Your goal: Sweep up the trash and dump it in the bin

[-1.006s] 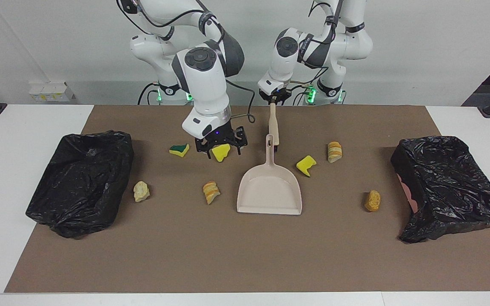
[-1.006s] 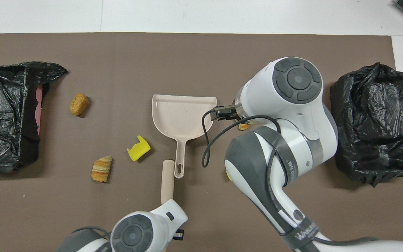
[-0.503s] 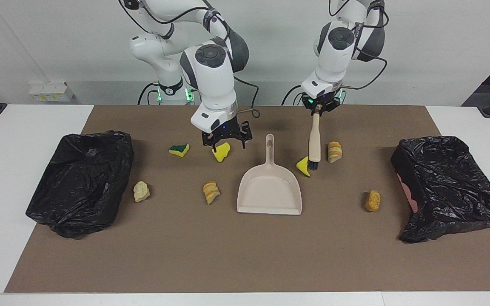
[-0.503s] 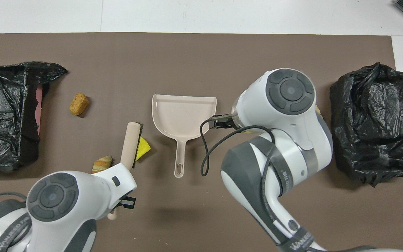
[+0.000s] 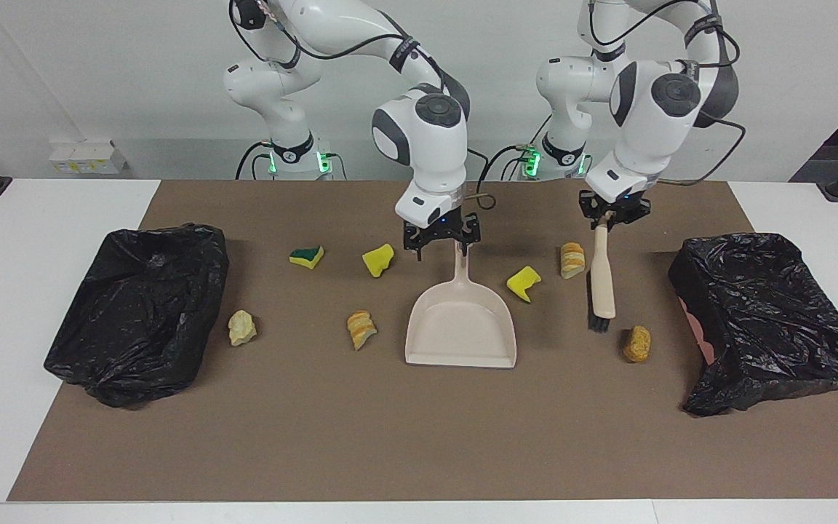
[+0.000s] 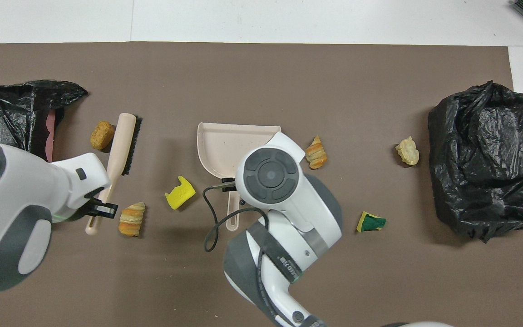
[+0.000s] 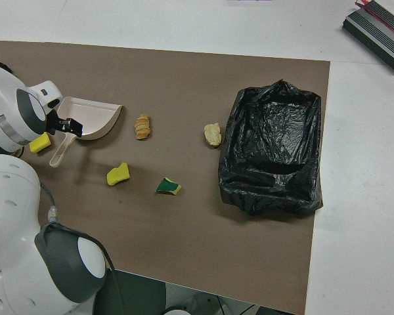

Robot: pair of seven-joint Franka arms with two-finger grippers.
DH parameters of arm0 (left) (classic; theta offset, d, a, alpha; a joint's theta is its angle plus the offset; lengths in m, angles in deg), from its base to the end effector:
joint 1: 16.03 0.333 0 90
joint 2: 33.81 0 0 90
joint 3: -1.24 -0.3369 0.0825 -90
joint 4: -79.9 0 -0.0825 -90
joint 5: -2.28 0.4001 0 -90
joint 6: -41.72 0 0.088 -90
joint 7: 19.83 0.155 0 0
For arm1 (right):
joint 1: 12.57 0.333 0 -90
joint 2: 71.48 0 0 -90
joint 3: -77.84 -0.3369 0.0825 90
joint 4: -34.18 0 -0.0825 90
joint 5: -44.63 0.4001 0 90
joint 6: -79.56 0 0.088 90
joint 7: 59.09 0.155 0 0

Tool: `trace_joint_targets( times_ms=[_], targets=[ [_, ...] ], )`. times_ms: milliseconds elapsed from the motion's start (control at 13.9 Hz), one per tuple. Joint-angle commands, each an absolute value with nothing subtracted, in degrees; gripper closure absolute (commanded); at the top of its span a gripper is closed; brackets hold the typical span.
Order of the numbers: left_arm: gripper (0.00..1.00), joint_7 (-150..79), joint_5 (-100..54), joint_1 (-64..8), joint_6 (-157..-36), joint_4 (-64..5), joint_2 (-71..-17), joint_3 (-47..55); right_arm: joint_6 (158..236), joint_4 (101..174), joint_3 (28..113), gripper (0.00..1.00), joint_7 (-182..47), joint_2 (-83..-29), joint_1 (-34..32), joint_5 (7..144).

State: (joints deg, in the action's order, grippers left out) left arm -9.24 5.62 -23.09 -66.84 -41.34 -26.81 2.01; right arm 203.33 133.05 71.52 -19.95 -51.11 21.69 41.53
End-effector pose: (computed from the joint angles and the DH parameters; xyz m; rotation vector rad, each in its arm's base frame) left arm 0.5080 -0.0630 0.4256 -3.0391 0.5258 0.1551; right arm 0.5258 0.4376 0.3504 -3.0930 -0.0696 -0.1049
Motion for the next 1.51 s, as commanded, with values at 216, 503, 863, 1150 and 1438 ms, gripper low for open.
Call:
trace_joint_targets(
  times_ms=[216,503,863,1150,1438],
  targets=[
    [1.00,-2.17,9.31,-23.24,-68.66,-29.89,-39.16,-3.85,205.16,134.81,71.69,0.15,-15.23,-49.50,24.25,40.50],
    [1.00,-2.34,9.66,-23.06,-70.34,-28.21,-42.95,-6.32,205.16,137.97,71.69,0.81,-15.50,-51.08,24.69,40.50],
    [1.00,-2.78,13.44,-22.71,-70.77,-27.15,-46.20,-7.55,194.64,133.60,71.69,1.00,-16.72,-51.70,24.17,41.20],
    [1.00,-4.00,13.44,-22.01,-71.83,-30.21,-45.86,-7.64,193.47,133.67,71.77,1.00,-27.51,-56.53,20.75,41.64],
    [1.00,-9.09,13.36,-23.24,-71.56,-36.27,-42.35,-7.02,193.56,133.94,71.77,1.00,-46.02,-56.98,20.30,43.31]
  ],
)
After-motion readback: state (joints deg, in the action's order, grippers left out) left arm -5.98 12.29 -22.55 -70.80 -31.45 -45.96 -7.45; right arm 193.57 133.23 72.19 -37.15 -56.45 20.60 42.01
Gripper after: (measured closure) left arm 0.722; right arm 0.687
